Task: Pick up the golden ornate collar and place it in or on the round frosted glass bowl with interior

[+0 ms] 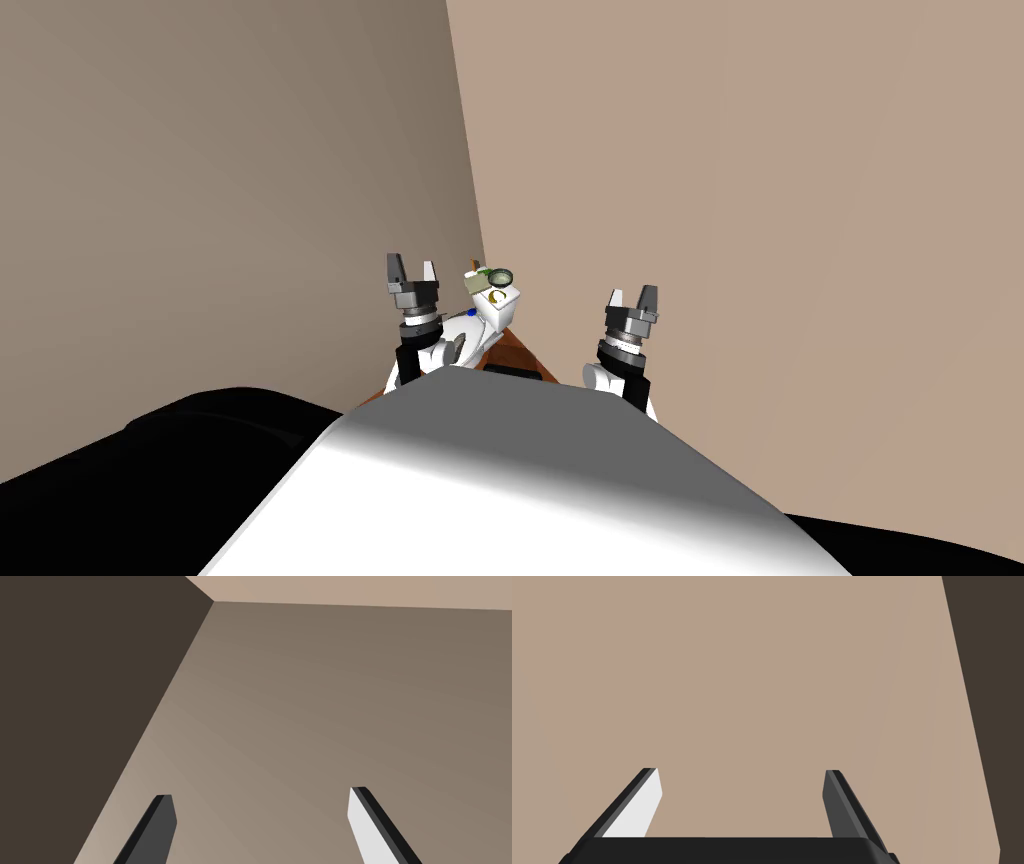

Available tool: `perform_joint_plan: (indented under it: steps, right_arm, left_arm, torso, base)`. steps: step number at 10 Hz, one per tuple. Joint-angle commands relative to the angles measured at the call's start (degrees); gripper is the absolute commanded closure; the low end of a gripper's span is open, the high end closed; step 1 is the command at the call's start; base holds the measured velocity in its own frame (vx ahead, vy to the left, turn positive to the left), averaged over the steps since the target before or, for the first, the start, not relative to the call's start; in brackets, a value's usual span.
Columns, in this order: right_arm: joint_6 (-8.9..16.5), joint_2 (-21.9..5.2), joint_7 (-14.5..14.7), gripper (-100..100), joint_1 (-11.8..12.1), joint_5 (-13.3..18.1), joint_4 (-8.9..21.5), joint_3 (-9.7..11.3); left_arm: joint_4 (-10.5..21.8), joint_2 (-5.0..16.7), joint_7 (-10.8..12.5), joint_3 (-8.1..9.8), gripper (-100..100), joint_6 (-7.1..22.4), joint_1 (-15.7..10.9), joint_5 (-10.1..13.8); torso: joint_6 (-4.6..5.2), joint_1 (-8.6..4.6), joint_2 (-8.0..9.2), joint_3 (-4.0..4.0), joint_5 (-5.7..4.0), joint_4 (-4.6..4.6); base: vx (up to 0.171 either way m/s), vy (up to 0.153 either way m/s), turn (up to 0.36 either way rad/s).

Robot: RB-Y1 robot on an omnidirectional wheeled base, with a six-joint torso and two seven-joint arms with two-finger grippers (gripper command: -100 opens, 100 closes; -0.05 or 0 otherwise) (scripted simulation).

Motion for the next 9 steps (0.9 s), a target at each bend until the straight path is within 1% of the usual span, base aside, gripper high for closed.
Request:
perform_joint_plan:
  steps: [1,3,6,8,9]
  right_arm:
    - [0.0,0.0,0.0,0,0.0,0.0,0.0,0.0]
    - [0.0,0.0,0.0,0,0.0,0.0,0.0,0.0]
    - [0.0,0.0,0.0,0,0.0,0.0,0.0,0.0]
    - [0.0,-0.01,0.0,0,0.0,0.0,0.0,0.0]
    - [0.0,0.0,0.0,0,-0.01,0.0,0.0,0.0]
  left_arm:
    - [0.04,2.39,0.19,-0.12,-100,0.72,0.01,-0.05]
    - [0.08,5.74,0.64,-0.4,-100,2.42,0.05,-0.15]
    - [0.07,9.92,1.76,-1.03,-100,6.55,0.17,-0.31]
    - [0.01,11.95,2.74,-1.55,-100,9.78,0.28,-0.4]
    - [0.01,11.95,2.74,-1.55,-100,10.16,0.28,-0.4]
  torso:
    - [0.0,0.0,0.0,0.0,0.0,0.0]
    - [0.01,0.07,0.02,0.01,0.01,0.0]
    - [0.01,0.16,0.07,0.04,0.04,0.02]
    - [0.01,0.2,0.09,0.05,0.04,0.02]
    - [0.01,0.17,0.12,0.07,0.04,0.03]
  base:
    - [-0.004,0.005,-0.023]
    - [-0.009,0.019,-0.044]
    - [-0.02,0.038,-0.061]
    - [-0.03,0.045,-0.082]
    - [-0.029,0.028,-0.033]
